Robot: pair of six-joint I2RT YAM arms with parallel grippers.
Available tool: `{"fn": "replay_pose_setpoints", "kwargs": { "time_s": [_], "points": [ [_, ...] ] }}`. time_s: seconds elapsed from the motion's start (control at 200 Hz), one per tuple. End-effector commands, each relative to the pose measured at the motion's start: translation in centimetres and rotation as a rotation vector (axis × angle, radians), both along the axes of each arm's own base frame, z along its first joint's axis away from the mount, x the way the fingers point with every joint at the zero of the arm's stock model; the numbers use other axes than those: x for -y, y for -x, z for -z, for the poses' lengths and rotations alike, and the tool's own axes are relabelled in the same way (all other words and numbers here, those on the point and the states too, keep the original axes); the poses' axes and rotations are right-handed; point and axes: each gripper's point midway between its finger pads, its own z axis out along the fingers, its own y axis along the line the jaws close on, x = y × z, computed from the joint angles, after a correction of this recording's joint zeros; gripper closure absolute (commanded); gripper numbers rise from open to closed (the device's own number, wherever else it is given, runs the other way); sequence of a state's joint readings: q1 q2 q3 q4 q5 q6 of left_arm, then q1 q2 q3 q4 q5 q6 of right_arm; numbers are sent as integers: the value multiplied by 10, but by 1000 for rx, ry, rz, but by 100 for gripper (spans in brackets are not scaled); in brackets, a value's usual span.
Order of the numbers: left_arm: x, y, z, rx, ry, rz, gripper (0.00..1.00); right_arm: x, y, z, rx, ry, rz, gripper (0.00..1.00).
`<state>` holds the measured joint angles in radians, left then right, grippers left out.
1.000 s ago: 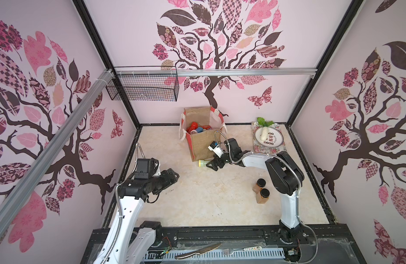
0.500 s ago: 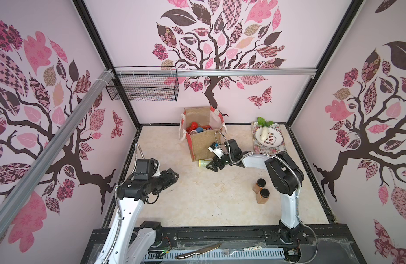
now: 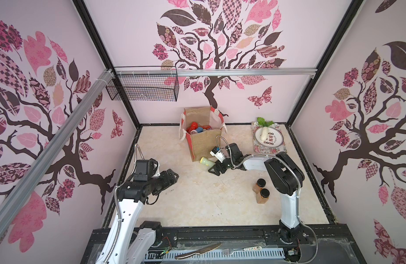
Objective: Put the flashlights into the tote bags
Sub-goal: Adjust the flashlight at the center of the board.
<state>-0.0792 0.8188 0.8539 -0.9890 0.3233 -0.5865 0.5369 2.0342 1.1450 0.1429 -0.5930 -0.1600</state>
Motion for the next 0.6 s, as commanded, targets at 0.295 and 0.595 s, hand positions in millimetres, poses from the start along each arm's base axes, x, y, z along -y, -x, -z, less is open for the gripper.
{"fn": "replay_pose_setpoints", "kwargs": {
  "time_s": [0.295, 0.595],
  "points": [
    [-2, -2, 7, 4, 0, -13, 18, -6, 19, -11, 25, 87, 62, 18],
    [-3, -2, 6, 11, -16, -3, 18, -2, -4, 0, 21, 134, 198, 21]
  ]
}}
